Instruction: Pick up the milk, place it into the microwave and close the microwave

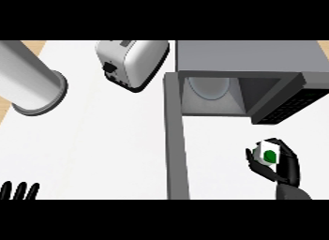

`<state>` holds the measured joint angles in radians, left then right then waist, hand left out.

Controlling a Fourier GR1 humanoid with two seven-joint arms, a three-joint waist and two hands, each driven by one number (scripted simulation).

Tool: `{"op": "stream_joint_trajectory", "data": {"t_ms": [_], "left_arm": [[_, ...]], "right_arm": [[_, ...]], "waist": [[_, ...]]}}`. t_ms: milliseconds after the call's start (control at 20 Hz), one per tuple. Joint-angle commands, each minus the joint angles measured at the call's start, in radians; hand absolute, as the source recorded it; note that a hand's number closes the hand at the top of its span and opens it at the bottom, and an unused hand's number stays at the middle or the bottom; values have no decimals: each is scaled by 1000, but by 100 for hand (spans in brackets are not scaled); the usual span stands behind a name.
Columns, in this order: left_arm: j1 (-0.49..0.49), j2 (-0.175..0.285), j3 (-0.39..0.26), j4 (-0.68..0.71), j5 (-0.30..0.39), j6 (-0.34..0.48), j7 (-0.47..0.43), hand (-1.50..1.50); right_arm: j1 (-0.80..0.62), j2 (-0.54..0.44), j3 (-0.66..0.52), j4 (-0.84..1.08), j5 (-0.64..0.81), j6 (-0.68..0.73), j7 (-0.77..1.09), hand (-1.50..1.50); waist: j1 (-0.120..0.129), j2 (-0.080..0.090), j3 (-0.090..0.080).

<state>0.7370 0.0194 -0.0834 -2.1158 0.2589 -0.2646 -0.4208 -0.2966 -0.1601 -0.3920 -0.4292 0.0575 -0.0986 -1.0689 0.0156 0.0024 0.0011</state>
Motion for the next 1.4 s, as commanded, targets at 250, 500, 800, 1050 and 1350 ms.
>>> {"op": "stream_joint_trajectory", "data": {"t_ms": [250,500,800,1050,1350], "left_arm": [[23,42,69,17,79,-68,-32,-150],[-25,-18,-45,56,-44,21,-33,-150],[-9,-14,7,56,-12,-22,-53,-150],[62,20,20,-21,23,-55,-23,-150],[52,3,-18,-21,7,-49,-9,-150]], "right_arm": [[-136,73,11,37,-3,-38,-90,150],[-184,127,26,40,7,-86,-76,150],[-110,148,82,-97,19,-69,-52,150],[-1,117,150,-401,10,-34,163,150],[284,139,274,-751,30,-27,321,150]], "waist": [[14,2,1],[0,0,0],[-13,-6,-2],[-23,-10,-3],[-28,-9,-3]]}}
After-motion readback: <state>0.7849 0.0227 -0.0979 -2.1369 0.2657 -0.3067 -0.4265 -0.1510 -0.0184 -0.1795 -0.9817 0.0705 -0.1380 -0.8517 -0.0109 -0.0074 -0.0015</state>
